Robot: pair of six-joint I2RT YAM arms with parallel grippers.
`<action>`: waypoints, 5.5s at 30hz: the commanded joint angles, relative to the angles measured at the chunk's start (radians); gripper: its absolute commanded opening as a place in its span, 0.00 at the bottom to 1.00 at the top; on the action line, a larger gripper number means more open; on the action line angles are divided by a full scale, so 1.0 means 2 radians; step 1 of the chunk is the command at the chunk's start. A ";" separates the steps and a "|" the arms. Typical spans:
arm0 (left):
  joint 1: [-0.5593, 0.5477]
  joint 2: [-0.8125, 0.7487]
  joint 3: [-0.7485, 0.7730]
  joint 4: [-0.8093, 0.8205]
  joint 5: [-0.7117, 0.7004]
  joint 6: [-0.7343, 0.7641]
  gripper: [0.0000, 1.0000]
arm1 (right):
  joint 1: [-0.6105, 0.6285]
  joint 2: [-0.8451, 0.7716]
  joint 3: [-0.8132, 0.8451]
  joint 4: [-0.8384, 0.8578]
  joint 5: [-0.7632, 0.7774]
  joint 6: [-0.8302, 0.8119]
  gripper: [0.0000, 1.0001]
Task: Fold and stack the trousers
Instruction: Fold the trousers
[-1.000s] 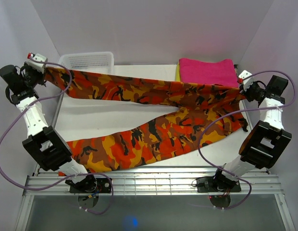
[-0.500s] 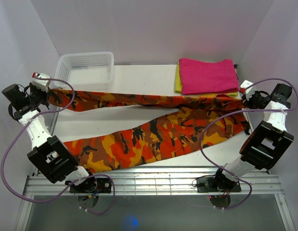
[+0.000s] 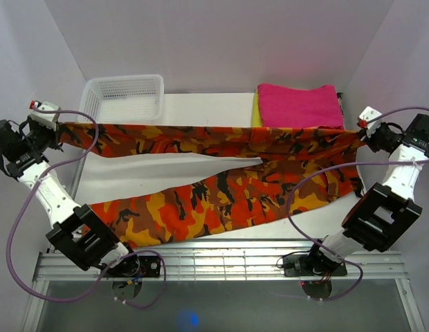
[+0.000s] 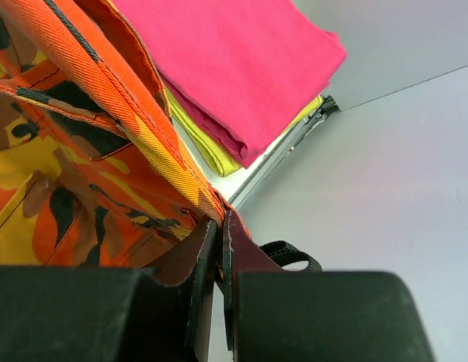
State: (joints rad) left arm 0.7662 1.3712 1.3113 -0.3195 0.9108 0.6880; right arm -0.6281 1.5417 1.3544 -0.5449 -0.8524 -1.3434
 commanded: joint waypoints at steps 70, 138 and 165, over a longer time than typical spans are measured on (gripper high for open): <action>0.104 0.069 -0.114 -0.315 -0.113 0.491 0.00 | -0.083 0.082 -0.073 -0.211 0.185 -0.226 0.08; -0.603 0.048 -0.139 -0.042 -0.092 -0.061 0.73 | 0.288 -0.081 -0.229 -0.253 0.163 0.037 0.67; -0.669 0.414 0.164 0.095 -0.020 -0.318 0.82 | 0.302 0.216 0.081 -0.257 0.015 0.149 0.61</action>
State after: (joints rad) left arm -0.5743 2.2719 1.6623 -0.1963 0.8524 0.0891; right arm -0.0360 2.0037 1.4849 -0.9752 -0.7345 -0.9699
